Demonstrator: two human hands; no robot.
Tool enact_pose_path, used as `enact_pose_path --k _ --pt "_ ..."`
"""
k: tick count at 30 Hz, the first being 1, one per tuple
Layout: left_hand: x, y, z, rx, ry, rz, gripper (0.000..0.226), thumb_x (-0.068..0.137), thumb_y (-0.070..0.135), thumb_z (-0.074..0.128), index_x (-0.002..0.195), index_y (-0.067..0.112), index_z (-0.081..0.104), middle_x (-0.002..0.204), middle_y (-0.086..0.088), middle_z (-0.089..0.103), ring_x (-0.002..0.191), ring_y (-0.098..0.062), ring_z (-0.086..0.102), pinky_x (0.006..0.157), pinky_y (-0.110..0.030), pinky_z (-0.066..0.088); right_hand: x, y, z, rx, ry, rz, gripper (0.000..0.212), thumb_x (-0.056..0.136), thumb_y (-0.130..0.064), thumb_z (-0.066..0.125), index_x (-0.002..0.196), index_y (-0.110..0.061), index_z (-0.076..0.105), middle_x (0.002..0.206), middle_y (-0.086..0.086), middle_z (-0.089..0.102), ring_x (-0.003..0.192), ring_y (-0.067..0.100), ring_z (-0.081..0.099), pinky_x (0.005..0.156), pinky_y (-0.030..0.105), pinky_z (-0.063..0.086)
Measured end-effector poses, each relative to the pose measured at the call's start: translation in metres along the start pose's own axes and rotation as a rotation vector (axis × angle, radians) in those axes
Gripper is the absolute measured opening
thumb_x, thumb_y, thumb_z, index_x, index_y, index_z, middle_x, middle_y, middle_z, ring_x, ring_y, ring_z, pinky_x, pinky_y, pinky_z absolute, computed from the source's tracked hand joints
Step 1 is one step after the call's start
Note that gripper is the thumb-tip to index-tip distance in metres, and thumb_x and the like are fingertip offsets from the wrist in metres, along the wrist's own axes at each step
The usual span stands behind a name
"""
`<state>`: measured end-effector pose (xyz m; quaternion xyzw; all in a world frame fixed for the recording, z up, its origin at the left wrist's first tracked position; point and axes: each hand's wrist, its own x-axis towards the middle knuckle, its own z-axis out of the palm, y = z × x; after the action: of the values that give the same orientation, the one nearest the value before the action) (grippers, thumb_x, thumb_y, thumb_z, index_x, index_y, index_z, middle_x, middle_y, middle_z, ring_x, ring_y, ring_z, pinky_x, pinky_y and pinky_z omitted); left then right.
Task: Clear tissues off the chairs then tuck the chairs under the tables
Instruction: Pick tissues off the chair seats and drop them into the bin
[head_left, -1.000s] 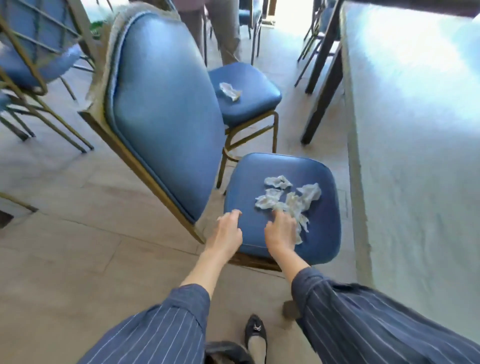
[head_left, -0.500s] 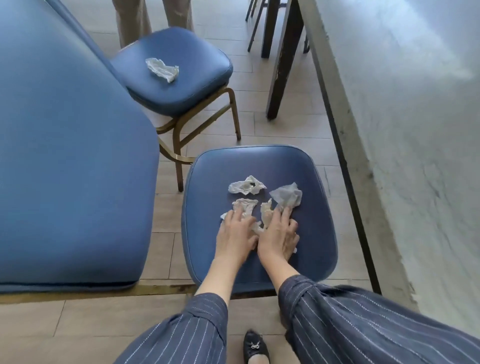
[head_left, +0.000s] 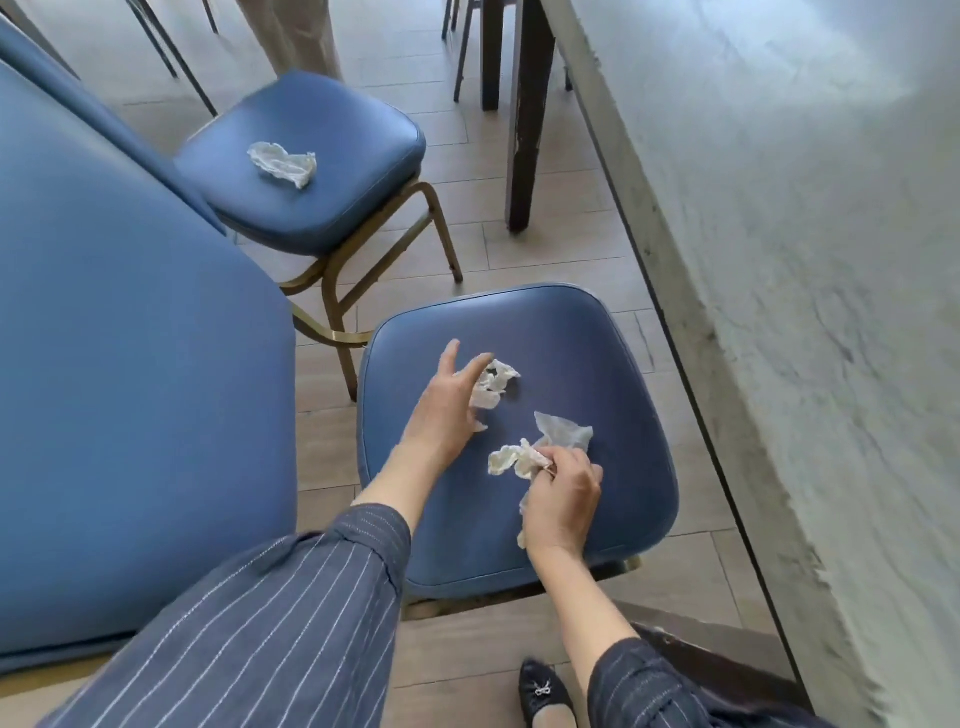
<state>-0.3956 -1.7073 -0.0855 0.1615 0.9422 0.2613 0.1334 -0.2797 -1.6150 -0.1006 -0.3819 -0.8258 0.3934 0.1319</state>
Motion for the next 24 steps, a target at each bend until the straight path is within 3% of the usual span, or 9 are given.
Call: enact_pose_path --k 2,3,5,7,11,14,17,20,24 --pt "0.024 0.001 0.007 0.085 -0.089 0.044 0.081 0.08 -0.014 0.055 0.142 0.033 0.034 0.16 -0.008 0.006 0.122 -0.036 0.05 0.093 -0.039 0.051 0.004 0.002 0.002 -0.007 0.011 -0.02 0.021 0.087 0.001 0.055 0.099 -0.005 0.072 0.094 0.009 0.068 0.084 0.016 0.038 0.065 0.018 0.034" --pt "0.032 -0.002 0.012 0.137 -0.138 0.065 0.08 0.081 -0.013 0.054 0.142 0.034 0.035 0.159 -0.01 0.01 0.126 -0.037 0.046 0.097 -0.041 0.049 0.007 0.004 0.004 -0.026 0.016 -0.031 0.021 0.086 0.001 0.057 0.099 -0.007 0.072 0.093 0.009 0.069 0.084 0.017 0.039 0.066 0.023 0.039" --pt "0.04 -0.008 0.02 0.24 -0.187 0.124 0.068 0.081 -0.009 0.054 0.138 0.028 0.046 0.144 -0.014 0.038 0.124 -0.038 0.045 0.1 -0.041 0.045 0.009 0.008 0.008 -0.105 0.024 -0.054 0.022 0.084 0.001 0.059 0.097 -0.011 0.072 0.092 0.007 0.07 0.085 0.022 0.045 0.067 0.035 0.044" --pt "0.03 -0.014 0.027 0.223 -0.115 0.118 0.056 0.077 -0.012 0.051 0.126 0.014 0.059 0.123 -0.012 0.055 0.113 -0.035 0.052 0.092 -0.04 0.047 0.004 0.011 0.009 -0.211 0.013 -0.06 0.021 0.084 -0.002 0.061 0.096 -0.015 0.071 0.096 0.005 0.069 0.089 0.027 0.048 0.065 0.036 0.039" --pt "-0.043 -0.021 0.039 0.159 0.016 0.033 0.028 0.076 -0.01 0.054 0.102 0.001 0.061 0.103 -0.015 0.06 0.096 -0.029 0.051 0.072 -0.029 0.04 -0.02 0.02 0.008 -0.337 -0.098 -0.075 0.022 0.089 -0.003 0.052 0.101 -0.013 0.067 0.11 0.006 0.061 0.098 0.028 0.049 0.063 0.03 0.036" --pt "-0.099 -0.023 0.035 0.039 0.086 -0.061 0.013 0.077 -0.009 0.055 0.085 -0.002 0.062 0.094 -0.015 0.062 0.082 -0.022 0.047 0.067 -0.026 0.034 -0.045 0.022 0.004 -0.258 -0.186 -0.043 0.022 0.089 0.002 0.047 0.096 -0.008 0.066 0.108 0.009 0.059 0.099 0.026 0.051 0.066 0.028 0.037" --pt "-0.137 -0.032 0.029 0.001 0.124 -0.104 0.016 0.077 -0.01 0.052 0.082 -0.001 0.065 0.089 -0.014 0.064 0.081 -0.023 0.053 0.067 -0.028 0.039 -0.075 0.024 -0.003 -0.184 -0.206 -0.063 0.023 0.086 0.006 0.048 0.093 -0.005 0.067 0.102 0.01 0.062 0.095 0.026 0.054 0.072 0.024 0.037" --pt "-0.181 -0.042 0.025 -0.064 0.175 -0.132 0.018 0.078 -0.009 0.05 0.077 0.001 0.065 0.084 -0.013 0.064 0.082 -0.026 0.057 0.069 -0.03 0.044 -0.121 0.032 -0.012 -0.122 -0.194 -0.068 0.023 0.082 0.007 0.051 0.089 -0.007 0.067 0.095 0.01 0.063 0.092 0.027 0.055 0.076 0.03 0.042" --pt "-0.278 -0.048 0.041 -0.15 0.106 -0.186 0.02 0.073 -0.009 0.05 0.076 0.003 0.066 0.083 -0.011 0.064 0.082 -0.026 0.057 0.073 -0.034 0.047 -0.216 0.053 -0.03 -0.071 -0.178 -0.019 0.025 0.08 0.008 0.051 0.087 -0.01 0.066 0.091 0.009 0.061 0.087 0.027 0.053 0.075 0.032 0.039"
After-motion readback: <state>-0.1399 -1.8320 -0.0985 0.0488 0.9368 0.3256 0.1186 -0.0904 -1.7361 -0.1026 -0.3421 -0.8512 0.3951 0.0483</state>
